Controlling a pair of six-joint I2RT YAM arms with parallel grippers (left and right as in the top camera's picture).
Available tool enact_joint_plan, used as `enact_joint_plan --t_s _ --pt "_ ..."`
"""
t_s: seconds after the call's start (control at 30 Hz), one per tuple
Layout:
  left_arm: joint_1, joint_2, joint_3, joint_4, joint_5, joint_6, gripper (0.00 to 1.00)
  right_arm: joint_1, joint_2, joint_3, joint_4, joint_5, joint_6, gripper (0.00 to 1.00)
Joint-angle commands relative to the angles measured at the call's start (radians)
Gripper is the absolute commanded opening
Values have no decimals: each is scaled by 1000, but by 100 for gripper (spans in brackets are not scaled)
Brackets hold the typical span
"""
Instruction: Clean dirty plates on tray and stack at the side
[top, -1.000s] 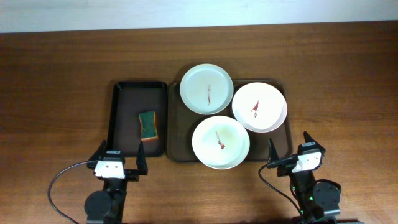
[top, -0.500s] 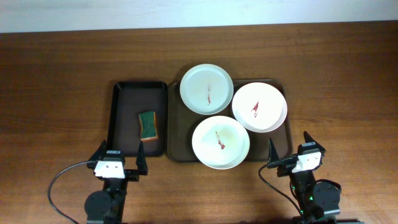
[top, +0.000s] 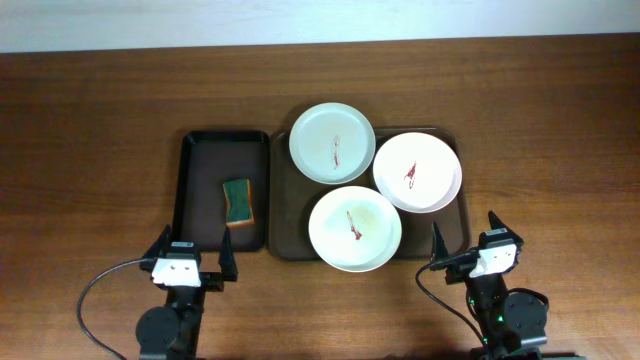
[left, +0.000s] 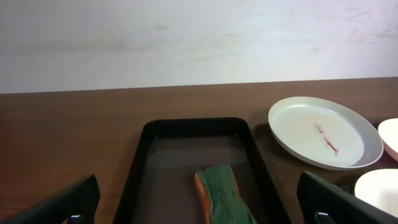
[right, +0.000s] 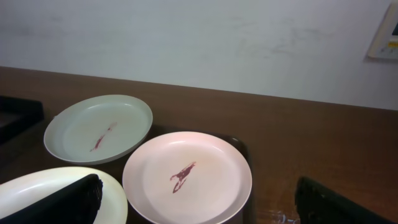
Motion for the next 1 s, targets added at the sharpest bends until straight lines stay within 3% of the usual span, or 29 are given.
enact_joint_plan --t_s 0.0,0.23,0.53,0.97 --pt "3 -8 -8 4 11 16 99 9 -10 -5 -4 -6 2 99" --pt "3 -8 -7 34 11 8 99 9 -10 -5 -4 0 32 99" --pt "3 34 94 -144 5 -72 99 9 54 58 -47 -3 163 99" --pt "3 510 443 -356 0 -71 99 9 558 481 -345 -45 163 99"
